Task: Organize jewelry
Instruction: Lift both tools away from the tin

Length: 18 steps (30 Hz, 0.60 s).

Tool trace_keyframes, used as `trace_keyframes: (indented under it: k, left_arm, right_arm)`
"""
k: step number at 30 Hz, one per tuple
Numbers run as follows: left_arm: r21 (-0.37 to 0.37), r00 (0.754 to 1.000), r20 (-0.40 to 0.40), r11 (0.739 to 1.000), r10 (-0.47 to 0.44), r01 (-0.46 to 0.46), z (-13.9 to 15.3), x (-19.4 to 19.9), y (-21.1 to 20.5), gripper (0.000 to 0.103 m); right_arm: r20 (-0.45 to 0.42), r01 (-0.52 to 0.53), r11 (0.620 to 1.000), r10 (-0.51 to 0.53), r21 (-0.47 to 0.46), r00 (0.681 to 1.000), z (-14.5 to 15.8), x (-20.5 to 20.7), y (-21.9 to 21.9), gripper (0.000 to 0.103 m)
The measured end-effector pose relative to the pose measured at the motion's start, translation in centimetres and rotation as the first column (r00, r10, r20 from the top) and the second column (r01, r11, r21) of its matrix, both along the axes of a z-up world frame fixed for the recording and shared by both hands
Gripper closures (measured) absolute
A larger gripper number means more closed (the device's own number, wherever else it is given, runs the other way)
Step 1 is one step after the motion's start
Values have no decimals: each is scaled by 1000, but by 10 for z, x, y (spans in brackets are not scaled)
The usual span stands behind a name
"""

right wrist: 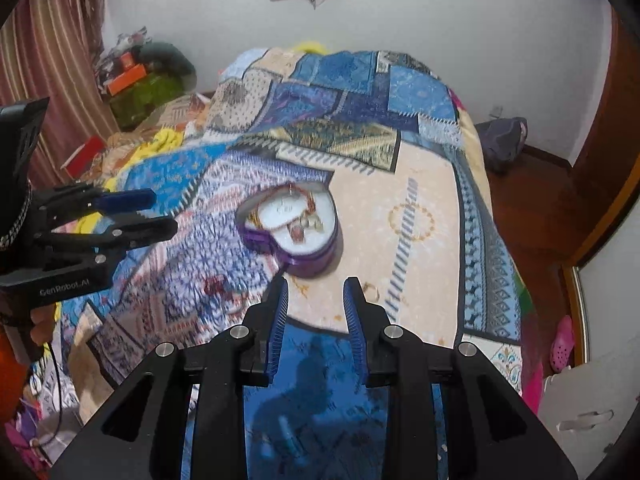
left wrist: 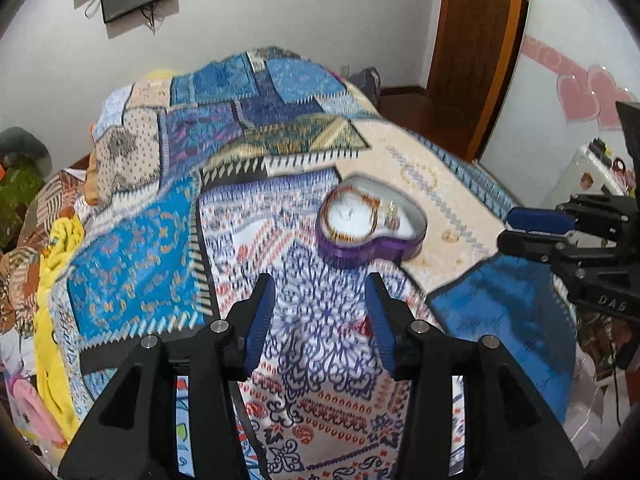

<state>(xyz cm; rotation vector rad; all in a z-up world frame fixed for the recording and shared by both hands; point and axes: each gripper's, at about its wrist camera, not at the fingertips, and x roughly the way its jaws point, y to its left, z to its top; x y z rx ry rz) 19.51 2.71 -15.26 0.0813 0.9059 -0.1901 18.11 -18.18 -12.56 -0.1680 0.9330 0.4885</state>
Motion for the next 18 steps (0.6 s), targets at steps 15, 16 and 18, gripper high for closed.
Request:
trace_keyframes:
  k: [15, 16, 18]
  left_arm:
    - [-39, 991, -118, 997, -67, 63, -46, -8, -10, 57]
    - [-40, 991, -118, 997, -68, 64, -48, -7, -11, 57]
    - [-44, 991, -115, 997, -67, 62, -49, -4, -12, 57]
  right_arm:
    - [-130, 40, 999, -43, -23, 991, -46, 3, -12, 77]
    - [-129, 51, 998, -53, -23, 990, -46, 7, -14, 77]
    - [-124, 69, 997, -73, -35, 990, -47, 13, -17, 77]
